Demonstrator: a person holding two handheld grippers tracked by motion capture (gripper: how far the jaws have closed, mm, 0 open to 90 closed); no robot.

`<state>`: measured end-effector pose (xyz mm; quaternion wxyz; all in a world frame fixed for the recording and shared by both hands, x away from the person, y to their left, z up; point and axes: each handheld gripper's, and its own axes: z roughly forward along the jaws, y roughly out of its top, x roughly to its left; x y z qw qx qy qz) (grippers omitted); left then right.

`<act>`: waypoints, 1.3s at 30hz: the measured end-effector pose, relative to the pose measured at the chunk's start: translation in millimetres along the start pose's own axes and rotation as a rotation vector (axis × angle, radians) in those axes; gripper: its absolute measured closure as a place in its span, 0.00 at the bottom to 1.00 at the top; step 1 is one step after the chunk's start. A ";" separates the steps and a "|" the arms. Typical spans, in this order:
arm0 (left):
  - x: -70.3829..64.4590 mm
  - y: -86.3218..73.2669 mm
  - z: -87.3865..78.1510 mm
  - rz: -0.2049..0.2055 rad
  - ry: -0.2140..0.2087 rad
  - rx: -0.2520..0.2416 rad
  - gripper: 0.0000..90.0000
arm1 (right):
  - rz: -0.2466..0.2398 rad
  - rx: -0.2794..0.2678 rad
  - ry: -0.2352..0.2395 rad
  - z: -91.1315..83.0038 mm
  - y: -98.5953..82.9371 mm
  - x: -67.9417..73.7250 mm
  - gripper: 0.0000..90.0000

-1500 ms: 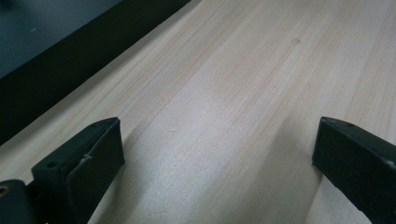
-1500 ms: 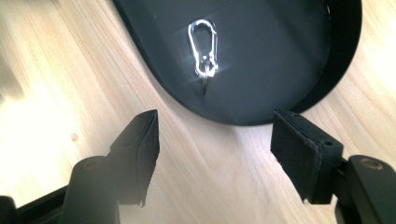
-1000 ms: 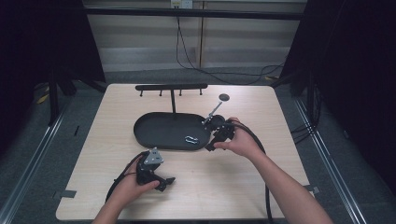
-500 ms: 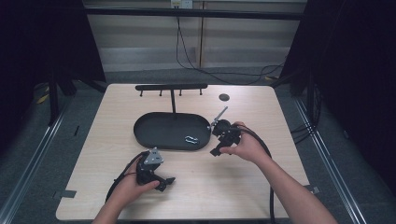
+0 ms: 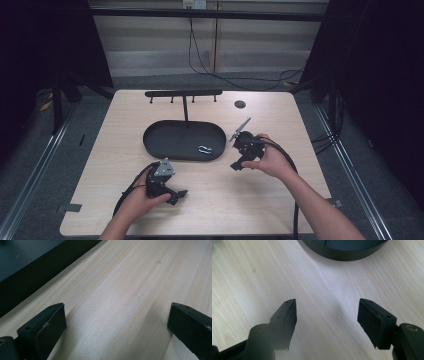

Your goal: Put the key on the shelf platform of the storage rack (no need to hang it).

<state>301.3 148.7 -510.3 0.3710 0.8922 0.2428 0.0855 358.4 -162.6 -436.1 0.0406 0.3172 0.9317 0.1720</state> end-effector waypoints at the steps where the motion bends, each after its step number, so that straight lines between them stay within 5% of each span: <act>1: 0.0 0.0 0.0 0.000 0.000 0.000 0.02 | 0.005 0.005 -0.001 -0.4 -1.3 0.2 0.36; 39: 0.0 0.0 0.0 0.000 0.000 0.000 0.02 | 0.033 -0.008 -0.014 -5.7 -45.8 -5.0 0.36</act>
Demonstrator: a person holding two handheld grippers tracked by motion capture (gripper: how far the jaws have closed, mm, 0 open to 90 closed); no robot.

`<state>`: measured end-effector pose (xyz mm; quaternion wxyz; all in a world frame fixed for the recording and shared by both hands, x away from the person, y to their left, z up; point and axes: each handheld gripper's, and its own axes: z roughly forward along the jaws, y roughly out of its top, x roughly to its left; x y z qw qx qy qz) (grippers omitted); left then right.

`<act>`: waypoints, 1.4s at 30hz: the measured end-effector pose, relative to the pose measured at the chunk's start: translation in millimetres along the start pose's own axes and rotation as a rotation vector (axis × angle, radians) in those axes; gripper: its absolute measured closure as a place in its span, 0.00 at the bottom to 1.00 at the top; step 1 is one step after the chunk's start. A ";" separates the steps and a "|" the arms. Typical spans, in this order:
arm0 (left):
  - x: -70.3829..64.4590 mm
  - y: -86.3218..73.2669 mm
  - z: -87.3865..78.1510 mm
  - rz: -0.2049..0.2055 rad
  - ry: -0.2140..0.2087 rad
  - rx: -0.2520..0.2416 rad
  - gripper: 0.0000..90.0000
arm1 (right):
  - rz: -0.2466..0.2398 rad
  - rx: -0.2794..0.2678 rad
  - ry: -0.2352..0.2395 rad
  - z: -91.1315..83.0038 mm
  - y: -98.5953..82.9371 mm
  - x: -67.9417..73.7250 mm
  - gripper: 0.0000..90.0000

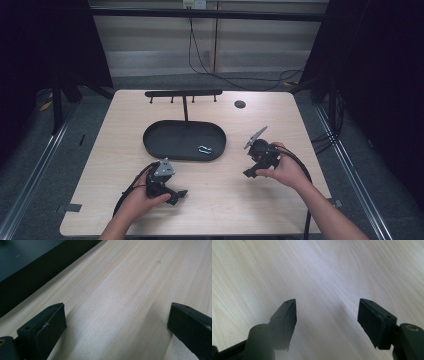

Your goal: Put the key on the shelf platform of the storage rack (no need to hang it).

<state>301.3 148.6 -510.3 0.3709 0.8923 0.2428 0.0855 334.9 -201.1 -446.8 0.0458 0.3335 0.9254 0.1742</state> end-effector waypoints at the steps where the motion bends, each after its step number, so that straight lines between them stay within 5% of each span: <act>1: 0.0 0.0 0.0 0.000 0.000 0.000 0.02 | 0.003 -0.001 -0.001 0.1 -1.0 -0.1 0.36; 42: 0.0 0.0 -0.1 0.000 0.003 -0.001 0.02 | 0.069 -0.031 0.009 -6.7 -59.6 -8.5 0.35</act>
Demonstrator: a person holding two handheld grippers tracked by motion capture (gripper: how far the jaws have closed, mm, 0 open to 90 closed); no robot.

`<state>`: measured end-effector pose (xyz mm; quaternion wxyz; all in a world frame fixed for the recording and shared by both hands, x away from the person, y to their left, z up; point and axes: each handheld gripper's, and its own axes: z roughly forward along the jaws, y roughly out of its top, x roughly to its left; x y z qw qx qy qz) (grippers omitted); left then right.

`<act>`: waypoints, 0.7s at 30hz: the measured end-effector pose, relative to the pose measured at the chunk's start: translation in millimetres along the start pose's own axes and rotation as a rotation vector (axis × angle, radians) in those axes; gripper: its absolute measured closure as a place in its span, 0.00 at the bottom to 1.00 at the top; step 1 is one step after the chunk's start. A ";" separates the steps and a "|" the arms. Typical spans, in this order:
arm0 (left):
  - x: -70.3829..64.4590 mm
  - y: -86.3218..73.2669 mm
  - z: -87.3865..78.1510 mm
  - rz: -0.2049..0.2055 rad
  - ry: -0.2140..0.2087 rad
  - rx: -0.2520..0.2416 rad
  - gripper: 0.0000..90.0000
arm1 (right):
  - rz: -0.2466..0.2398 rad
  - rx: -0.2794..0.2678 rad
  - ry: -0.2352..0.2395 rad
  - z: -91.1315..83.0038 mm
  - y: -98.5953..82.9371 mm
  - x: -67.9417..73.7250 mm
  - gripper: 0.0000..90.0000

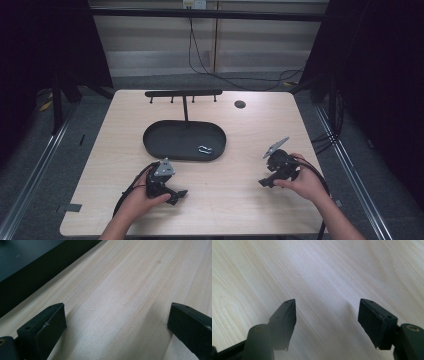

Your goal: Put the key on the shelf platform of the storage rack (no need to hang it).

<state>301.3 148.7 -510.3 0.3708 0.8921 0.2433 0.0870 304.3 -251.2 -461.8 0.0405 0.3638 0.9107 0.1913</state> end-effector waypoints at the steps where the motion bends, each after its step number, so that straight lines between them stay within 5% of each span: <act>1: 0.0 0.0 0.0 0.000 0.000 0.000 0.02 | 0.001 -0.002 -0.001 -0.6 -1.2 -0.4 0.35; 21: 0.0 0.0 0.0 -0.001 0.000 0.000 0.02 | 0.037 -0.014 -0.013 0.4 -16.8 -2.5 0.32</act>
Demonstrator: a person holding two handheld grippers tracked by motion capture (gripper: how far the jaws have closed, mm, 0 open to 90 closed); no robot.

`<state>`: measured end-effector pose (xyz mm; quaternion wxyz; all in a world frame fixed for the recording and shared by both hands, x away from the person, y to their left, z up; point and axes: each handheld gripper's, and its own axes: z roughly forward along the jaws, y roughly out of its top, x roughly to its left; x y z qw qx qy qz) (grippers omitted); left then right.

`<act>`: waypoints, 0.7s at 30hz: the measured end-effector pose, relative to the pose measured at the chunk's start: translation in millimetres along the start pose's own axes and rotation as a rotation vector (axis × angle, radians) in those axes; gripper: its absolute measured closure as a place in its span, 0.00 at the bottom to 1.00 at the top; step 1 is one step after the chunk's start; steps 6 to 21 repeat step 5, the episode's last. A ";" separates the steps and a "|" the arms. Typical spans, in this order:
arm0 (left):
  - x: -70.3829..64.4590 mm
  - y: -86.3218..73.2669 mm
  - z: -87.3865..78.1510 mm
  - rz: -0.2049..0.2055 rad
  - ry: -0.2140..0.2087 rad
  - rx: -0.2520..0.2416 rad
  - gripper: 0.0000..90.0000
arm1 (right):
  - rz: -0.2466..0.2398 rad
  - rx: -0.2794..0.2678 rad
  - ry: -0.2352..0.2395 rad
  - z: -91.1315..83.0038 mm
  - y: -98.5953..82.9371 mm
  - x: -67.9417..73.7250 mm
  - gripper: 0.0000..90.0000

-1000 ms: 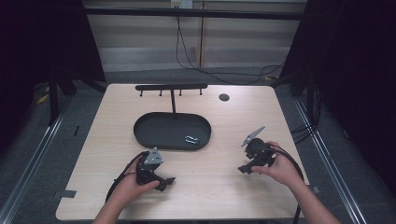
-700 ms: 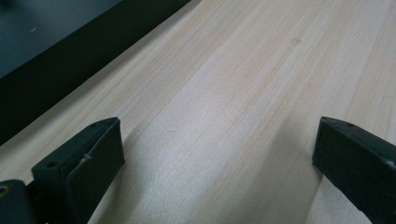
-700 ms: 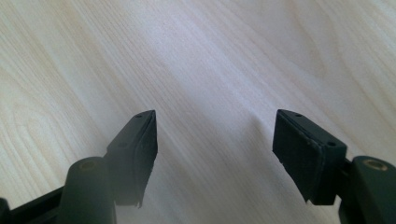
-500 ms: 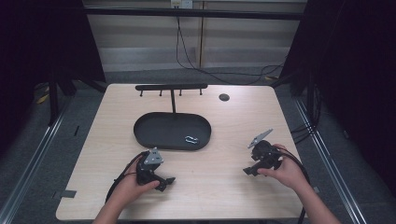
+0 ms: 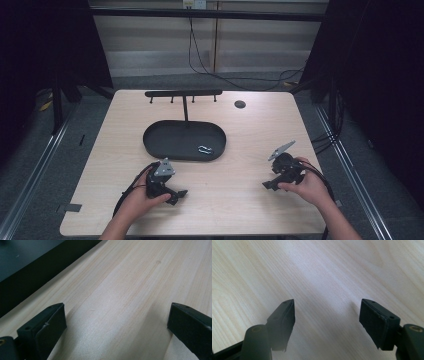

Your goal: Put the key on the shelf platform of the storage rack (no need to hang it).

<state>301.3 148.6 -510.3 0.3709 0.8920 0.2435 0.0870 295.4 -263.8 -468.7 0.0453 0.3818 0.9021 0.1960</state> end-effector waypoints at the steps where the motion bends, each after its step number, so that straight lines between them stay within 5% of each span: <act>1: 0.0 0.0 0.0 0.000 0.000 0.000 0.02 | -0.003 0.000 -0.001 -0.1 -0.4 0.1 0.32; 21: 0.0 0.0 0.0 0.000 0.000 0.000 0.02 | 0.004 -0.006 -0.001 -0.9 -1.5 -0.5 0.33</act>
